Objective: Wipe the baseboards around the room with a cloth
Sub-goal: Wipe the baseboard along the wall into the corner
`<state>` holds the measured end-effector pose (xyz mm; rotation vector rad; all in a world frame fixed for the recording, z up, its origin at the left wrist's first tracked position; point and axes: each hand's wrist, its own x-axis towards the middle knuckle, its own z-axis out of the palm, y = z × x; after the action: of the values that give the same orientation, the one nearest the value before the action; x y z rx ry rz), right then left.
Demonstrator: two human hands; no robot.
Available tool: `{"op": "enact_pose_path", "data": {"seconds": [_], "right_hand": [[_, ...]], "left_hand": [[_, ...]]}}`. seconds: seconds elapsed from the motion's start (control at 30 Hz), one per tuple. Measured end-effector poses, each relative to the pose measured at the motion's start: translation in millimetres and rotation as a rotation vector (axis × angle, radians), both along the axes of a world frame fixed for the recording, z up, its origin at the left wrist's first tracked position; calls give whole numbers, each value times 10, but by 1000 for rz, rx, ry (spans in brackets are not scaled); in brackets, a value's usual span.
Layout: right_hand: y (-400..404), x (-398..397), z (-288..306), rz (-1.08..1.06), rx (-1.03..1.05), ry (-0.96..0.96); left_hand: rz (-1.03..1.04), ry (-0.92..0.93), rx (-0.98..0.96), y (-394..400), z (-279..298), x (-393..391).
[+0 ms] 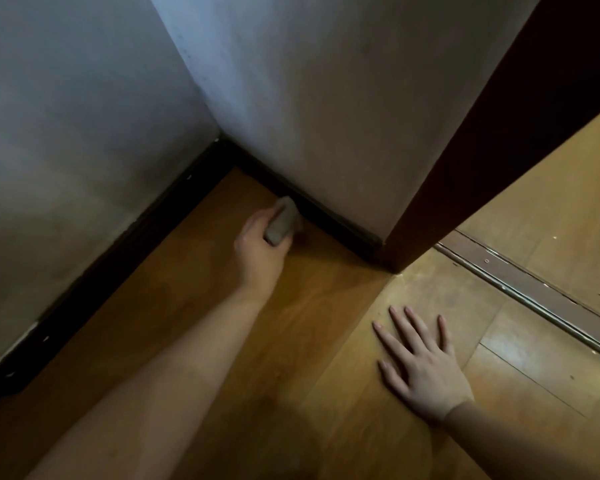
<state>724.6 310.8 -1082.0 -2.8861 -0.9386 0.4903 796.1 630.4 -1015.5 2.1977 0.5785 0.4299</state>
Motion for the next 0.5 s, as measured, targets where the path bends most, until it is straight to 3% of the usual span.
{"op": "enact_pose_path", "data": {"seconds": [0.23, 0.5], "right_hand": [[-10, 4, 7, -4, 9, -26], [-15, 13, -7, -15, 0, -42]], "left_hand": [[266, 80, -65, 765, 60, 483], [196, 75, 95, 1095, 142, 910]]}}
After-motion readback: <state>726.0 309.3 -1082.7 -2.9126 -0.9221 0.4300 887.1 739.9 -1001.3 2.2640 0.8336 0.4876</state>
